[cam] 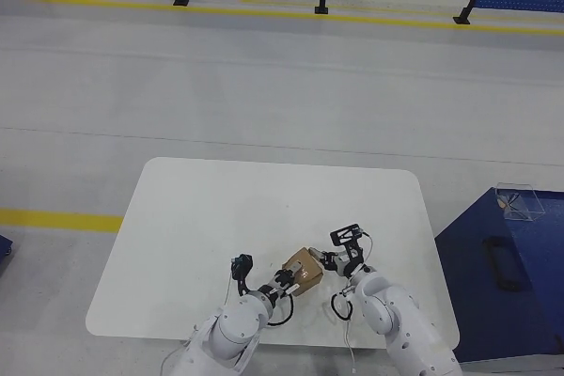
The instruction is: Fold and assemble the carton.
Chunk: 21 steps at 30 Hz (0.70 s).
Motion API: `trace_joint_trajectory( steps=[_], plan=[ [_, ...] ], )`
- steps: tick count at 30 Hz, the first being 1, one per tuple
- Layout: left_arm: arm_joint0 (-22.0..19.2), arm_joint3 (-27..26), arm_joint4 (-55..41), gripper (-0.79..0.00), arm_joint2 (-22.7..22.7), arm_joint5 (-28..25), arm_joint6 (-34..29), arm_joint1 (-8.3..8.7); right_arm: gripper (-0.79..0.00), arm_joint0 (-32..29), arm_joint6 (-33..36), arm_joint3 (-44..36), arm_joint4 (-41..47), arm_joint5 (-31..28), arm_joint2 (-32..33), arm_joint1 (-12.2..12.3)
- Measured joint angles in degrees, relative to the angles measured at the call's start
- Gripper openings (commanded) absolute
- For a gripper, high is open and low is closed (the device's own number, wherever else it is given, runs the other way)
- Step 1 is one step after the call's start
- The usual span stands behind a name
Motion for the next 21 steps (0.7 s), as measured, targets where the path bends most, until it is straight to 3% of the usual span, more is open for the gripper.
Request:
trace_joint_trajectory(
  steps=[8,18,21],
  plan=[
    [-0.06,0.35,0.09,-0.296,0.11,0.42,0.17,0.04,0.0,0.53,0.64,1.3,-0.7,-0.08,-1.06,-0.26],
    [-1.22,1.96,1.43,-0.379,1.68,2.9,0.38,-0.18,0.0,1.51,0.58,2.9,-0.61,0.16,-1.88,-0.64],
    [-1.49,2.42,1.38,-0.36,1.87,3.17,0.81,-0.28,0.0,1.25,-0.25,2.35,0.69,0.25,-1.13,-0.65]
  ],
)
